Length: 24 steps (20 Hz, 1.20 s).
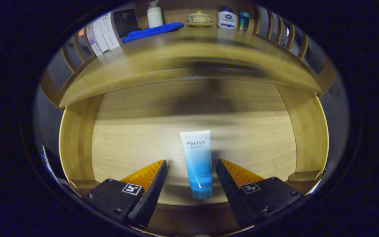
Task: Pull open the drawer, take out the items inside it, and place them on the countertop above the cabinet.
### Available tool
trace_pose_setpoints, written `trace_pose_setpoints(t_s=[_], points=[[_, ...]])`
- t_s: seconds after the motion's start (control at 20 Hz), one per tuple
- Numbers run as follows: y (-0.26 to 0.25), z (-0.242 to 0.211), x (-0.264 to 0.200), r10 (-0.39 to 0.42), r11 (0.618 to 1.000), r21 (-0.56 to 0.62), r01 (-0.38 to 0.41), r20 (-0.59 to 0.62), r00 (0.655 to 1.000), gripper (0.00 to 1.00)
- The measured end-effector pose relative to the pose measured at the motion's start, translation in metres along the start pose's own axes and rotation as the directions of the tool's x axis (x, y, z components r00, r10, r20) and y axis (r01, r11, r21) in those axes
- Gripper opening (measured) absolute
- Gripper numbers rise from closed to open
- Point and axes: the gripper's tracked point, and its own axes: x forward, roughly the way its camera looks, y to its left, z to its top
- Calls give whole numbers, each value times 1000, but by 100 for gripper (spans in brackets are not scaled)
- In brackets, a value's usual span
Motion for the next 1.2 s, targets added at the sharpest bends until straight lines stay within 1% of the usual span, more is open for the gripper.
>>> trace_pose_setpoints(t_s=[0.05,0.2,0.25,0.3,0.35,0.45,0.6,0.75,0.85,1.2], points=[[-1,-1,2,-11,1000,2,11,-11,1000,94],[2,-11,7,-6,1000,7,6,-72,997,88],[-1,-9,8,-13,1000,7,13,-63,998,85],[-4,-9,10,-29,1000,4,29,-60,998,85],[-6,-11,10,-33,999,3,34,-70,997,77],[-10,-9,12,-44,999,-5,44,-64,997,67],[-12,-6,11,-35,999,-5,35,-49,998,51],[-8,-9,8,9,1000,7,-8,-47,999,45],[-4,-10,-1,23,1000,-1,-23,-33,999,44],[13,15,-65,102,995,-23,-100,60,993,44]])
